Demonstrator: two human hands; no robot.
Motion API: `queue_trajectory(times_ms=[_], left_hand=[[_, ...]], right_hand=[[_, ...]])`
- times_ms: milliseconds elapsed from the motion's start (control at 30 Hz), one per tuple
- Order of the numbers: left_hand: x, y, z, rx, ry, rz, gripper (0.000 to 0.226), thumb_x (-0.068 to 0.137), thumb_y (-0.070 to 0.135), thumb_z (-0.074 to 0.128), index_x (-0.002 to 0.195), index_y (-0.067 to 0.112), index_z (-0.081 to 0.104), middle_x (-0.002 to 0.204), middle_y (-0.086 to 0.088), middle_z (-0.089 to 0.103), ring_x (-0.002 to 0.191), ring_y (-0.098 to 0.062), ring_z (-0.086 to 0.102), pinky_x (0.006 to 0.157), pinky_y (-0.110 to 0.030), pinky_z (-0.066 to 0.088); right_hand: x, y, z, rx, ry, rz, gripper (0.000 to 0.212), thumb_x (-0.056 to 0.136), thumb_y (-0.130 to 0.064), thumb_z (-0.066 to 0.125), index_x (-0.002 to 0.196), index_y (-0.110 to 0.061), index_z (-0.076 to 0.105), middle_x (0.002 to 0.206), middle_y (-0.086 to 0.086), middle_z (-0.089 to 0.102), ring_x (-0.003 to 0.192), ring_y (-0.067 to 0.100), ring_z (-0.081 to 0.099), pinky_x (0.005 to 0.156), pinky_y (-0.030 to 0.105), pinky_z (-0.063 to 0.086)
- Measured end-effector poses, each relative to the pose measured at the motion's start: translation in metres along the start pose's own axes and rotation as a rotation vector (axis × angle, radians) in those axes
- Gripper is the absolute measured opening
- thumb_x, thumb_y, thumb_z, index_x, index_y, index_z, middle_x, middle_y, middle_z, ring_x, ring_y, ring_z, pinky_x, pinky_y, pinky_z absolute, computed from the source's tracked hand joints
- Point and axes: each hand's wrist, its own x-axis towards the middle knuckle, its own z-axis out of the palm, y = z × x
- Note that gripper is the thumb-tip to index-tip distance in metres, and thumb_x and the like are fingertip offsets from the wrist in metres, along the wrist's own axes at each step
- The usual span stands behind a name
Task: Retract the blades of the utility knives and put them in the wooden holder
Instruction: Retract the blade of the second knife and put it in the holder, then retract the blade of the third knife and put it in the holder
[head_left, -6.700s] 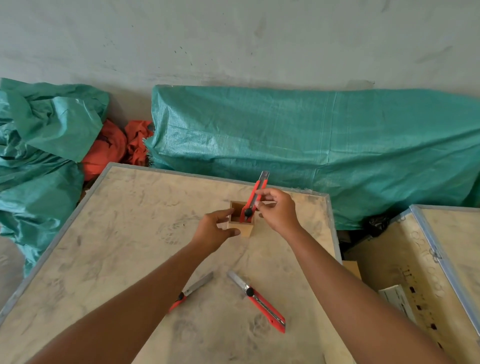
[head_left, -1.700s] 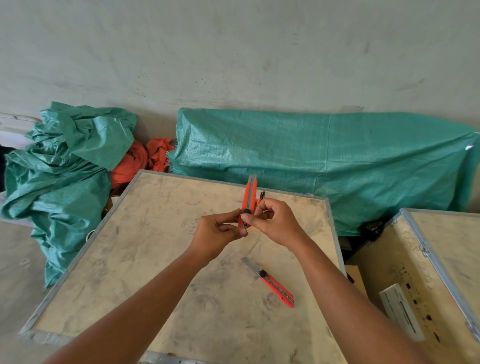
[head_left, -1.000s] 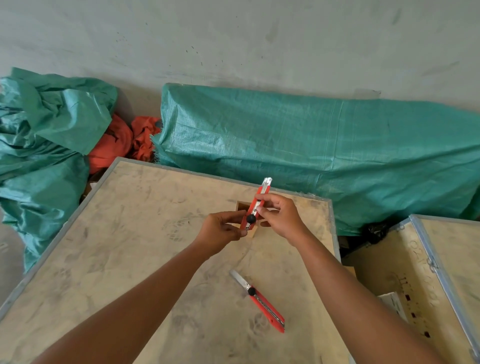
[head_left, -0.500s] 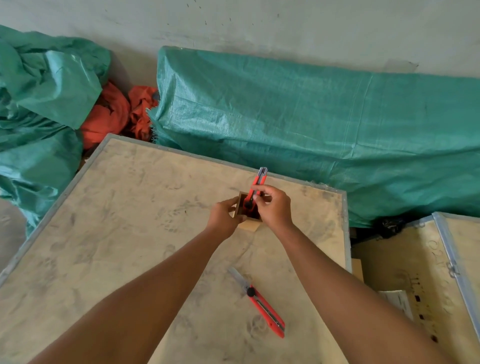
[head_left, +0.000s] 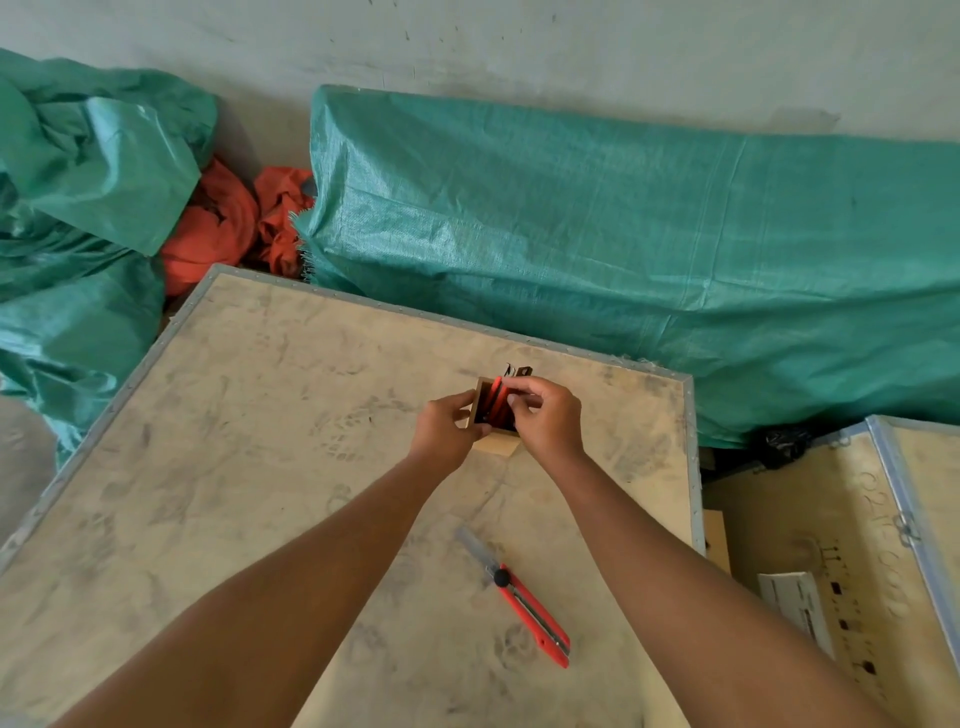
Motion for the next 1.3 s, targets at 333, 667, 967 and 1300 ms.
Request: queue_trajectory(times_ms=[333,667,967,1300], left_hand=[[-0.04,-0.009,-0.008,-0.052,0.068,-0.04,0.066,0.079,0.018,0.082,0.139,0.014,0.055,0.136,-0.003,0.062,0.115,-0.02,0.062,0.094,-0.036,0.054],[-0.126,-0.07,0.023,0.06,0.019,-0.111,0.046,0.081,0.022,0.079,0.126,0.022,0.067,0.124,0.001,0.069,0.108,-0.015,0.062,0.084,-0.03,0.053],[-0.149,-0.116,0.066,0.3,-0.011,-0.022,0.05,0.087,0.009,0.07,0.135,0.021,0.06,0.146,0.005,0.053,0.12,-0.019,0.06,0.093,-0.023,0.046],[-0.137,-0.128,0.072,0.604,0.022,0.097,0.042,0.092,0.013,0.063,0.124,0.039,0.066,0.142,0.0,0.043,0.124,-0.023,0.049,0.064,-0.033,0.054]], right_hand=[[-0.052,0.023,-0.03,0.105,-0.015,0.067,0.024,0.093,-0.004,0.07,0.111,-0.017,0.079,0.113,-0.002,0.077,0.095,0.015,0.074,0.082,0.044,0.065],[-0.16,0.083,-0.037,-0.023,-0.413,0.23,0.027,0.088,-0.001,0.07,0.106,-0.017,0.08,0.099,-0.007,0.074,0.1,0.013,0.071,0.078,0.005,0.047],[-0.187,0.099,-0.012,-0.095,-0.415,0.143,0.029,0.092,-0.005,0.064,0.116,-0.012,0.078,0.112,0.004,0.079,0.102,0.015,0.073,0.083,0.005,0.049],[-0.178,0.102,-0.007,-0.143,-0.48,0.061,0.04,0.089,0.007,0.057,0.119,-0.011,0.076,0.116,0.008,0.077,0.107,0.019,0.071,0.094,0.019,0.052]])
